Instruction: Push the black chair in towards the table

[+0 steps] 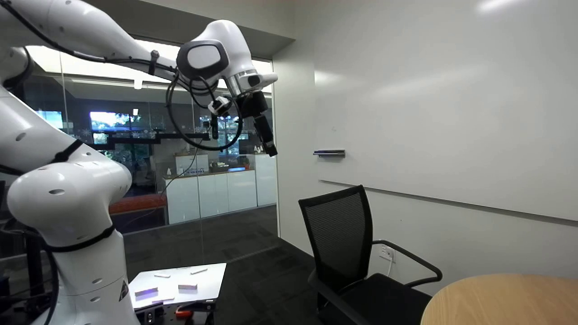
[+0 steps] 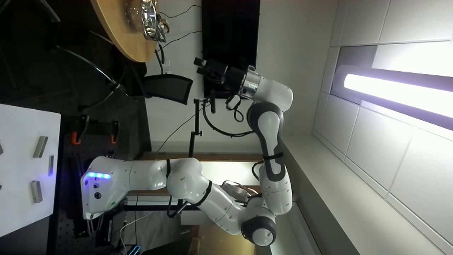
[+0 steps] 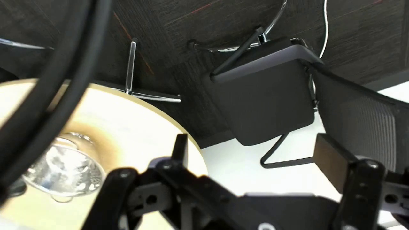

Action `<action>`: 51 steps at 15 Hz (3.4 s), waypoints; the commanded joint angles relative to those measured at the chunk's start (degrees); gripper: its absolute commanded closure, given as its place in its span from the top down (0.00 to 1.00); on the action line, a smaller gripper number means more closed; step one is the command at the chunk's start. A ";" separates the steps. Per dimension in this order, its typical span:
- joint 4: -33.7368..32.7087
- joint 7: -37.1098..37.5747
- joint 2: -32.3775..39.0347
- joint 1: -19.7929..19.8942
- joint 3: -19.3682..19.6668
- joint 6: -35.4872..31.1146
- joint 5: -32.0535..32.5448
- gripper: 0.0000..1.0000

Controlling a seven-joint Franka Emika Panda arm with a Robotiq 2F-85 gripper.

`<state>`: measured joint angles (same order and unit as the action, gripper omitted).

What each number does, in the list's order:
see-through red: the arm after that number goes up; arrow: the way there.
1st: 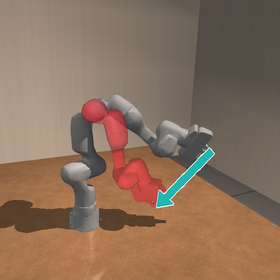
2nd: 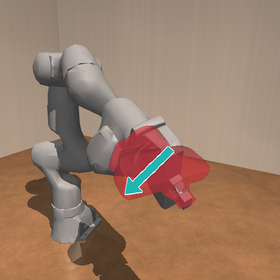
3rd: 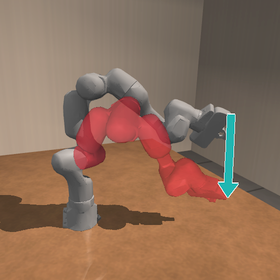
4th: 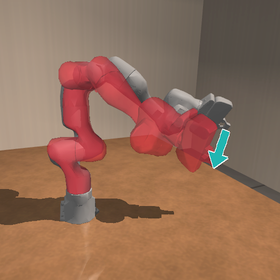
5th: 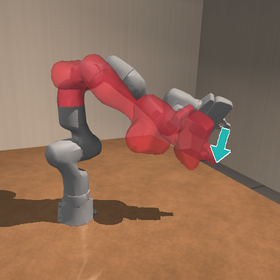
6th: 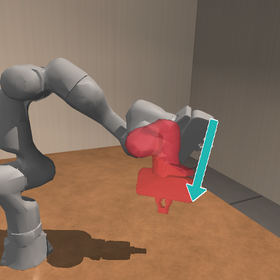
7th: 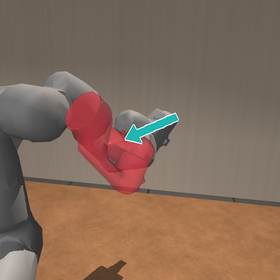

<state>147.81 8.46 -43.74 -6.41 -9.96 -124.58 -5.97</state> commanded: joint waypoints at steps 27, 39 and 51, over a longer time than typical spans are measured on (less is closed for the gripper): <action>-51.69 -10.64 54.21 -15.02 -11.48 5.40 11.16 1.00; -78.60 -11.10 79.06 -26.54 -9.01 14.29 18.71 1.00; -98.65 -8.34 96.62 -35.98 1.39 17.49 19.71 1.00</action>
<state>55.54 -1.72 48.86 -40.30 -10.95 -109.51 12.34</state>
